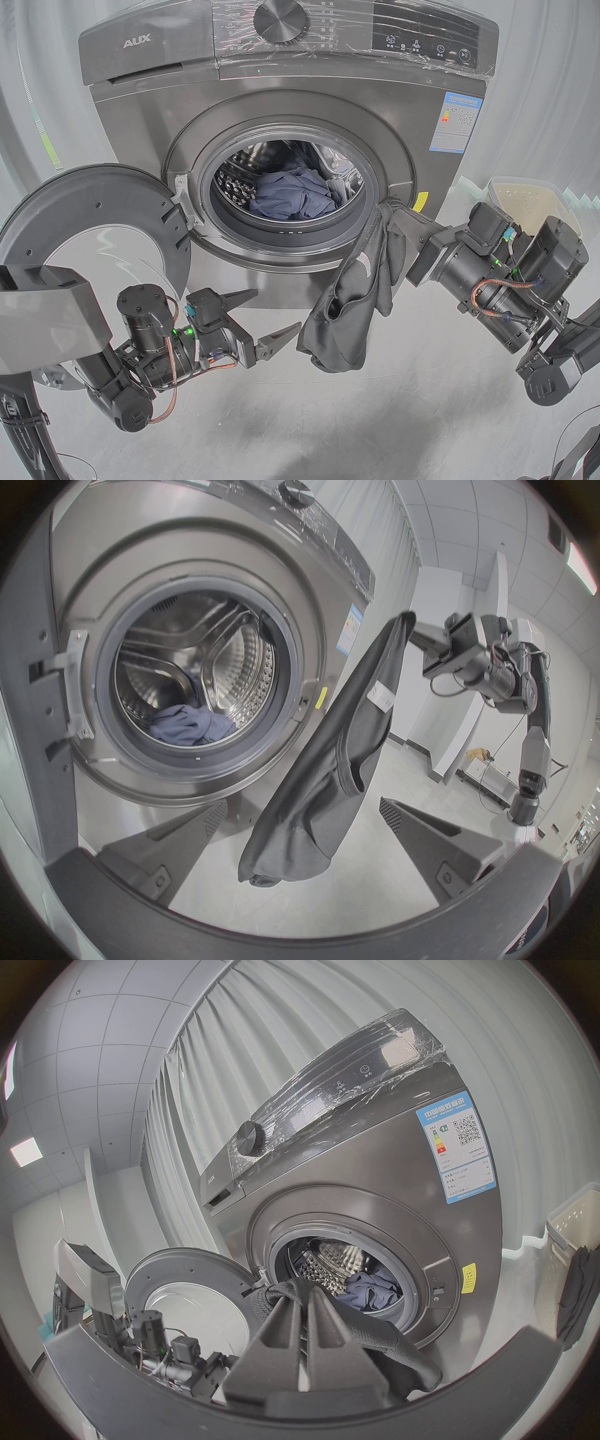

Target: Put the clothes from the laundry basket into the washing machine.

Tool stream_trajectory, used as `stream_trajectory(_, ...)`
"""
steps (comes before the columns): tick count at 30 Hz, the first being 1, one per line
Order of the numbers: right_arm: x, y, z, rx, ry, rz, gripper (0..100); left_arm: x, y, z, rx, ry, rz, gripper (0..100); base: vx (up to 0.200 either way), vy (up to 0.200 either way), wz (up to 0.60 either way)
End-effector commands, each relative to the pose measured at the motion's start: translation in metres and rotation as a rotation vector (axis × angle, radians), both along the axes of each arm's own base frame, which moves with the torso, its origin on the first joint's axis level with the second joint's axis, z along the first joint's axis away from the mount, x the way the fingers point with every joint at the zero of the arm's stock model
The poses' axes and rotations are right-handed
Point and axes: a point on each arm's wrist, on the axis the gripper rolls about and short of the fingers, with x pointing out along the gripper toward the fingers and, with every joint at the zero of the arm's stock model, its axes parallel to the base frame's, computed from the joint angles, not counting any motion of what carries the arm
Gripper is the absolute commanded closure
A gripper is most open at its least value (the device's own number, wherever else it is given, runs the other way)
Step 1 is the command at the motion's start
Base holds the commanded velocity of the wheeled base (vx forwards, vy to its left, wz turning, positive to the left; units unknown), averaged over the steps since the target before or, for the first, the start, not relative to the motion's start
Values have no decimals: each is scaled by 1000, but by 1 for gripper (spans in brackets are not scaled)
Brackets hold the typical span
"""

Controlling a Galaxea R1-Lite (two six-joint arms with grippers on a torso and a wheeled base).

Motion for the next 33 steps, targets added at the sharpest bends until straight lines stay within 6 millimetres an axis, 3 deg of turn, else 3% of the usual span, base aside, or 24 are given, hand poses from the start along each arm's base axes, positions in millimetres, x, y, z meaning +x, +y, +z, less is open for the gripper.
stream_trajectory(1, 0, 2, 2, 6, -7, 4, 100, 5, -5, -20, 30, 46, -9, 0, 0, 0, 0)
stream_trajectory(10, 3, 6, -2, 1, 1, 6, 100, 16, -26, -32, 27, 39, -44, 0, 0, 0, 0)
stream_trajectory(20, 4, 7, -4, -4, 7, 6, 100, 48, -67, -46, -16, -30, -90, 0, 0, 0, 0)
stream_trajectory(26, 4, 7, -5, -6, 9, 6, 100, 74, -84, -52, -43, -67, -84, 0, 0, 0, 0)
stream_trajectory(31, 4, 7, -5, -6, 9, 7, 100, 83, -98, -64, -54, -88, -61, 0, 0, 0, 0)
stream_trajectory(32, 4, 7, -5, -6, 9, 7, 100, 84, -99, -62, -58, -95, -56, 100, 0, 0, 0)
stream_trajectory(33, 4, 7, -5, -6, 9, 7, 100, 85, -102, -60, -67, -105, -53, 100, 0, 0, 0)
